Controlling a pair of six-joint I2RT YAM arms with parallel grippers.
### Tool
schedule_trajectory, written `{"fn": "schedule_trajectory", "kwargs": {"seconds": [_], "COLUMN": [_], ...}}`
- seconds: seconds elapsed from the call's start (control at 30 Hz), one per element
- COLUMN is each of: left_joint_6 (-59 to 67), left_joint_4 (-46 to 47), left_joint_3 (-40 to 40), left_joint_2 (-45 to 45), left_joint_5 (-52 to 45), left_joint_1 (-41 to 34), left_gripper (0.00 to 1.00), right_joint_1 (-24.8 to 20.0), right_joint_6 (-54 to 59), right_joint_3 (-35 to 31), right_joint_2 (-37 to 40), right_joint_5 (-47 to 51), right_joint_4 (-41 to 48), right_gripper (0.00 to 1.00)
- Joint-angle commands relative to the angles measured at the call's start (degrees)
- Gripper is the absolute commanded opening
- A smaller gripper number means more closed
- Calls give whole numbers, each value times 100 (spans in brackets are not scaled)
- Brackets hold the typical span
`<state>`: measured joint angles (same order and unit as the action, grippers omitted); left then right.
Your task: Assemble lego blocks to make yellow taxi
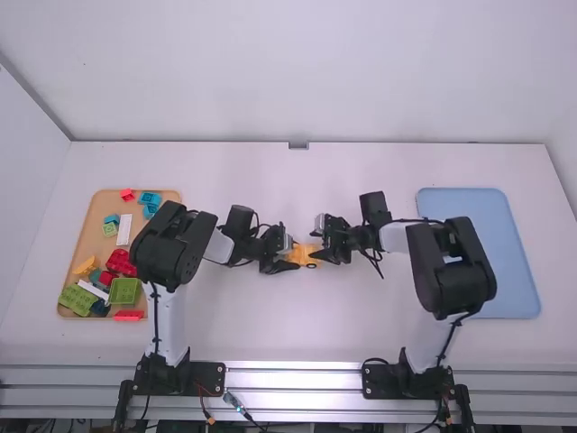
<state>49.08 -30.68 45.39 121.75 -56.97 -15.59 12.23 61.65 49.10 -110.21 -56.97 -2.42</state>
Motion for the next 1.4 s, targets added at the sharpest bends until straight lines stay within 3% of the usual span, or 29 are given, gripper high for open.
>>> {"fn": "schedule_trajectory", "kwargs": {"seconds": [0.0, 0.1, 0.13, 0.33, 0.87, 1.1, 1.37], "left_joint_6": [-170, -170, -170, -173, -170, -170, -168], "left_joint_4": [190, 188, 186, 175, 168, 166, 164], "left_joint_3": [-103, -103, -103, -103, -103, -103, -103], "left_joint_2": [120, 120, 120, 120, 120, 120, 120], "left_joint_5": [402, 393, 396, 396, 411, 411, 411], "left_joint_1": [-26, -26, -26, -26, -26, -26, -26], "left_gripper": [37, 37, 37, 37, 36, 35, 34], "right_joint_1": [-74, -142, -144, -127, 474, 608, 522], "right_joint_6": [-17, -9, -9, 24, -39, 258, 328], "right_joint_3": [179, 184, 184, 184, 184, 184, 184], "right_joint_2": [83, 83, 83, 81, 81, 81, -116], "right_joint_5": [-568, -586, -575, 155, 1626, 2474, 3001], "right_joint_4": [15, 85, 120, 485, 789, 1355, 1600], "right_gripper": [58, 4, 0, 0, 0, 0, 0]}}
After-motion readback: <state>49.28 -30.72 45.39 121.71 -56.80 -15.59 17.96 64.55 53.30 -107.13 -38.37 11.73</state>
